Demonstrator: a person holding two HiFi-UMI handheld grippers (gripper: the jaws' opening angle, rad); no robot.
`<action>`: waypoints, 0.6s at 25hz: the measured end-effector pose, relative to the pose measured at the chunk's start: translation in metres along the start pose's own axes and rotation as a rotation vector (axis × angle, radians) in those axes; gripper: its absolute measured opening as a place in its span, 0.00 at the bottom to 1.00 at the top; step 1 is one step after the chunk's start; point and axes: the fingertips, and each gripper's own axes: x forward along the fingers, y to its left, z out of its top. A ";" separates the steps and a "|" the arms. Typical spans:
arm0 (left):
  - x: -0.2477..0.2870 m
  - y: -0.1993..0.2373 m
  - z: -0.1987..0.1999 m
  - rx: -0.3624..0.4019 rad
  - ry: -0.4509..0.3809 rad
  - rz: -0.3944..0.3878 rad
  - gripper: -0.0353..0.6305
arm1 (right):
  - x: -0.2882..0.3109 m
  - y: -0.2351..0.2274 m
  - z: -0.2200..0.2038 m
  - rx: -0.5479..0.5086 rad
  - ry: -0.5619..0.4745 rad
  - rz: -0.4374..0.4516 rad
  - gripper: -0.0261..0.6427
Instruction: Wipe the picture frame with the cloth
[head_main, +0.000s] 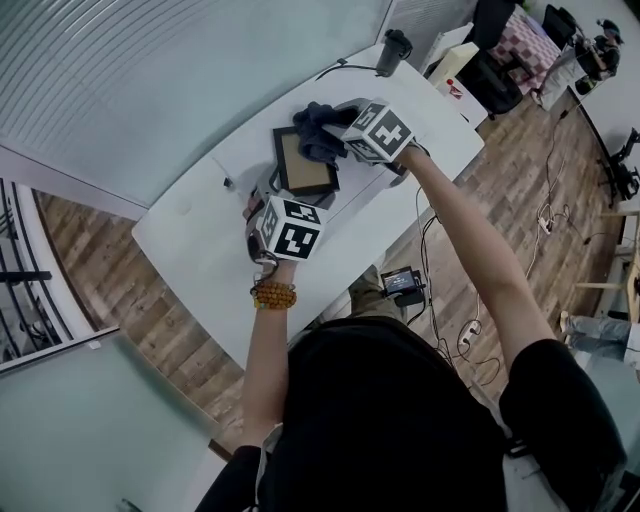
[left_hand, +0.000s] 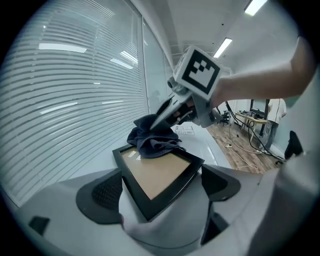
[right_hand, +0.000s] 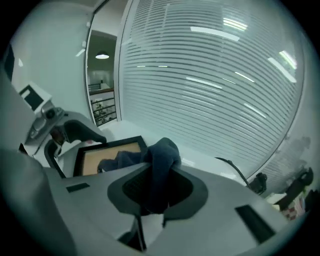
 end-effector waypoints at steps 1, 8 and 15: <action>0.000 0.000 0.000 0.000 0.000 0.000 0.81 | 0.004 0.002 -0.005 -0.006 -0.001 -0.008 0.11; 0.001 0.000 0.000 -0.001 0.003 -0.001 0.81 | -0.004 0.026 -0.014 0.097 0.007 0.004 0.11; 0.001 -0.001 -0.001 0.001 0.003 0.002 0.81 | -0.028 0.075 -0.030 0.053 0.038 0.044 0.11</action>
